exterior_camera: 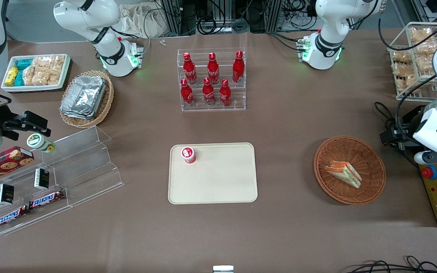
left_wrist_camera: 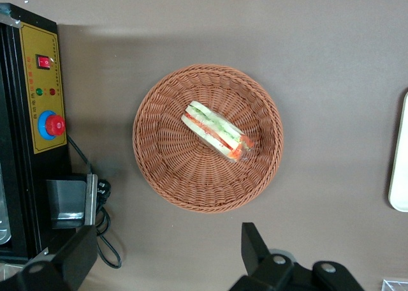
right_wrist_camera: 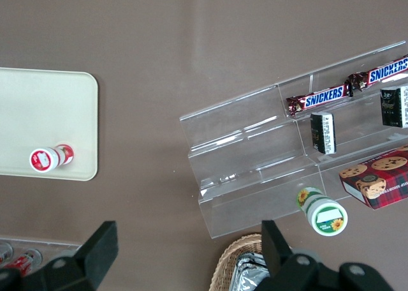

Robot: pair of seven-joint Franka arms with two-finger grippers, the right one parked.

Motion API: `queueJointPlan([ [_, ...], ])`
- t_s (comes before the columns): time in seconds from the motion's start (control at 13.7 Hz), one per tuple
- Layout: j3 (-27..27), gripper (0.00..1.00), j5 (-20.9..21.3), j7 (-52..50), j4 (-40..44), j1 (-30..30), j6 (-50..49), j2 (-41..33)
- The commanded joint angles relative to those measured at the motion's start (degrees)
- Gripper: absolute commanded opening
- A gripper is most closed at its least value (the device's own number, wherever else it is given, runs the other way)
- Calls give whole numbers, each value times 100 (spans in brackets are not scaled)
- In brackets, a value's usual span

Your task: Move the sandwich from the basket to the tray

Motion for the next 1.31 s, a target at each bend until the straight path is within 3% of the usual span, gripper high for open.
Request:
queueJointPlan([
  [0.0, 77, 100, -84, 94, 11, -56, -69, -77],
  [0.51, 60, 100, -84, 120, -147, -65, -8, -16],
  [0.95, 77, 100, -101, -72, -1368, -38, 1467, 45],
  [1.24, 77, 100, -224, -1397, -1703, -29, 1934, 300],
])
